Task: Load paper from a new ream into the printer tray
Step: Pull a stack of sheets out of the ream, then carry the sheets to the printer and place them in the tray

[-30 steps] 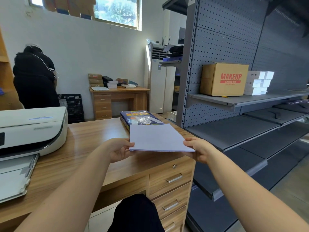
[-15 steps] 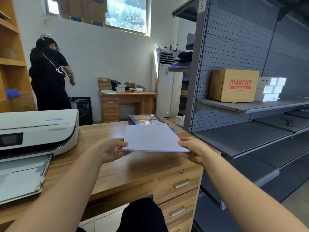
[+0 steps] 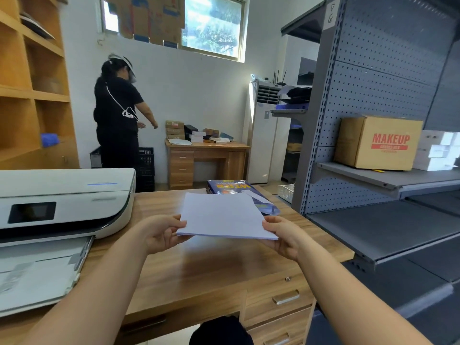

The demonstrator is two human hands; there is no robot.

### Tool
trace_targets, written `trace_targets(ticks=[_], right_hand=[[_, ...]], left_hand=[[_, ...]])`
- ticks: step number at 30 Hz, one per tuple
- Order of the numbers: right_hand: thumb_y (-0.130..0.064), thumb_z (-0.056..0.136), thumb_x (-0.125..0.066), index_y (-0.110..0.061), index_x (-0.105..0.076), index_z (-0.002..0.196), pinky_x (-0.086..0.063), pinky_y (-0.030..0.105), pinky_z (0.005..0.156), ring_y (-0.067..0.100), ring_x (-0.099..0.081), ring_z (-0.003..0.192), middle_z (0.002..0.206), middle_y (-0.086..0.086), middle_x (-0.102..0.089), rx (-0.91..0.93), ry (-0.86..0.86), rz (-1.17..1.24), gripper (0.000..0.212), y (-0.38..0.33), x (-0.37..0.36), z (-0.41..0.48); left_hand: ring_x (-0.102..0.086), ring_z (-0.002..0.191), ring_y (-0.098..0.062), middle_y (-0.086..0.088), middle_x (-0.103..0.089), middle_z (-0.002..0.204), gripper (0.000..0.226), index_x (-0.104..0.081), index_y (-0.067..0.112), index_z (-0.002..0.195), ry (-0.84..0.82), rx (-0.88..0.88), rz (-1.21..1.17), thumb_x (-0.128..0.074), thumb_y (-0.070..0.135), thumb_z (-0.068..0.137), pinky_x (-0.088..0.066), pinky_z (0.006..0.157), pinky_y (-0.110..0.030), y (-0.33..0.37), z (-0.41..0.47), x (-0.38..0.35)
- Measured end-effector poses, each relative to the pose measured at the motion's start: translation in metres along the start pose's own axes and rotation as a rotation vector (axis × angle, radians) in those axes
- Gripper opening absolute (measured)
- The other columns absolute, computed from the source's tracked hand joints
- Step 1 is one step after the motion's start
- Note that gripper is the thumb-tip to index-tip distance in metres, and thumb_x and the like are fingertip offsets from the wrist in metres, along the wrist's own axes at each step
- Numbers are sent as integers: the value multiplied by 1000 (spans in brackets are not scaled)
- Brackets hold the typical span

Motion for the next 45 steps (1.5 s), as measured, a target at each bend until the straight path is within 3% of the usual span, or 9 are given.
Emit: trace_targets(ticks=[8,11,18,24,30,34,39,45], right_hand=[[-2,96,-53,-10,-58,96,-62,32,61,18,-67,78,93,9,-69,-8,-72,-12,10,-7,-21,20],[0,96,-52,-8,-57,98,-60,31,51,17,-69,70,91,9,-69,-3,-106,14,10,-9,-32,26],[-1,95,-53,-11,-56,107,-58,30,49,15,-72,59,97,11,-67,-43,-196,2,16,-3,-65,48],[0,95,-53,-9,-55,116,-59,30,51,20,-67,81,102,11,-66,-59,-266,-8,22,8,-95,58],[0,95,-53,-8,-58,107,-58,27,51,20,-65,80,96,11,-67,-60,-313,-6,15,19,-121,59],[-2,95,-54,-6,-56,118,-58,28,54,21,-65,85,102,13,-66,-66,-357,-24,24,27,-137,56],[-2,96,-52,-7,-55,120,-58,27,54,21,-66,85,106,13,-66,-68,-407,-32,25,39,-157,46],[-2,94,-54,-7,-56,115,-59,29,58,22,-66,84,106,13,-66,-69,-473,-28,22,63,-189,29]], left_hand=[[-72,58,-27,-19,-72,89,31,-56,-1,122,37,-48,5,-48,-9,94,-55,41,-30,19,6,12],[-72,59,-26,-16,-74,77,27,-58,1,117,39,-56,-6,-47,-8,94,-57,44,-31,26,3,20],[-74,73,-27,-18,-69,110,28,-59,2,119,114,-81,-42,-49,-7,94,-60,52,-35,30,-4,55],[-74,78,-25,-16,-68,115,36,-56,3,127,183,-105,-57,-48,-7,94,-59,52,-33,32,-15,83],[-71,82,-26,-16,-70,109,31,-59,3,121,242,-97,-83,-48,-7,94,-61,56,-35,32,-34,102],[-73,79,-25,-16,-72,109,26,-62,3,114,270,-95,-117,-51,-6,93,-61,54,-33,30,-49,118],[-69,93,-26,-12,-75,97,21,-62,5,107,294,-99,-111,-49,-5,95,-56,70,-38,27,-72,137],[-71,95,-30,-16,-73,103,18,-61,5,106,405,-84,-134,-51,-4,94,-60,50,-34,22,-104,168]])
Point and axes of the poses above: each hand's wrist, its own z-axis towards the middle knuckle, its own x-axis out of the back of the hand, y = z × x, the point moved 2 cm from there along z, towards the middle knuckle
